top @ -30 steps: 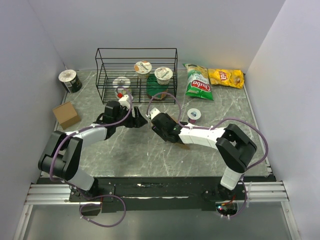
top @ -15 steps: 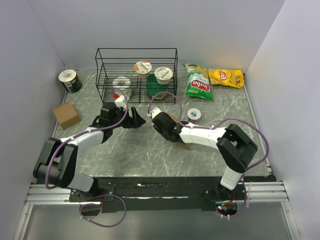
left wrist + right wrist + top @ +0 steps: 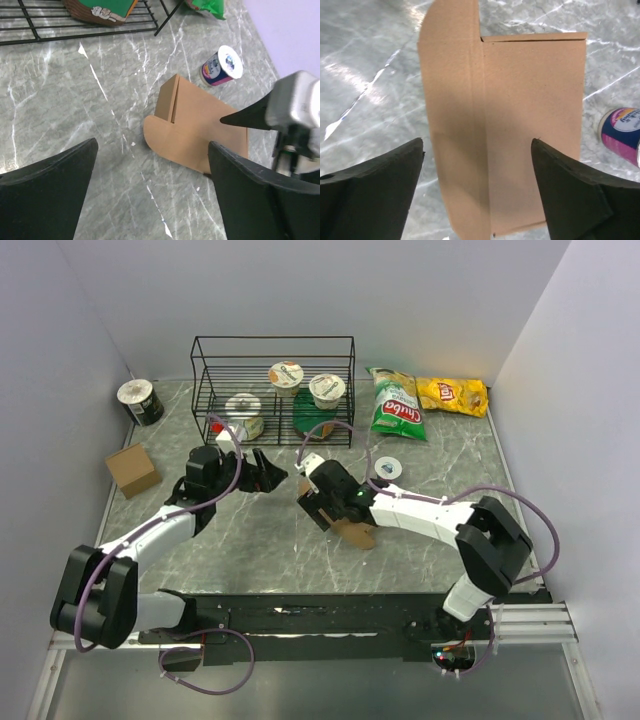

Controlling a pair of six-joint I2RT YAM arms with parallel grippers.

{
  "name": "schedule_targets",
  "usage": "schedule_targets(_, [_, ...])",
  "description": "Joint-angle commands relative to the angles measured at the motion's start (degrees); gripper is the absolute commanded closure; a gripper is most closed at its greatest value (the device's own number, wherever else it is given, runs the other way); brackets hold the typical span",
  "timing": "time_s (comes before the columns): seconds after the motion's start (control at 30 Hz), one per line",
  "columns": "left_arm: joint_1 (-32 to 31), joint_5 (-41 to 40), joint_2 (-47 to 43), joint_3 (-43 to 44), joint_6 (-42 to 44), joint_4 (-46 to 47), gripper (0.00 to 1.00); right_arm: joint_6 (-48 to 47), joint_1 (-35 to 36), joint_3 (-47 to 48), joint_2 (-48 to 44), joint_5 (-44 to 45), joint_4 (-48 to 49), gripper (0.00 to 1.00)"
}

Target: Fold the paper box

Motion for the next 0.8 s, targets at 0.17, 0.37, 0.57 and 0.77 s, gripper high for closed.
schedule_targets(0.17, [0.49,1.81,-2.61,-0.68,-1.34,3.84,0.04,-3.03,-2.94,5.71,-5.32,-4.26,-3.82,0.00])
schedule_targets(0.37, [0.49,2.15,-2.62,-0.85,-1.34,3.76,0.04,-5.40,-5.85,7.64,0.20,-5.23,-6.81,0.00])
schedule_targets(0.57, [0.58,2.68,-1.74,-0.33,-0.73,3.14,0.04,-6.81,-7.79,8.00,3.29,-5.32,-7.34,0.00])
schedule_targets(0.77, [0.58,4.61,-0.95,-0.59,-0.03,4.72,0.04,-8.22,-9.19,8.79,6.63,-5.41,-7.95,0.00])
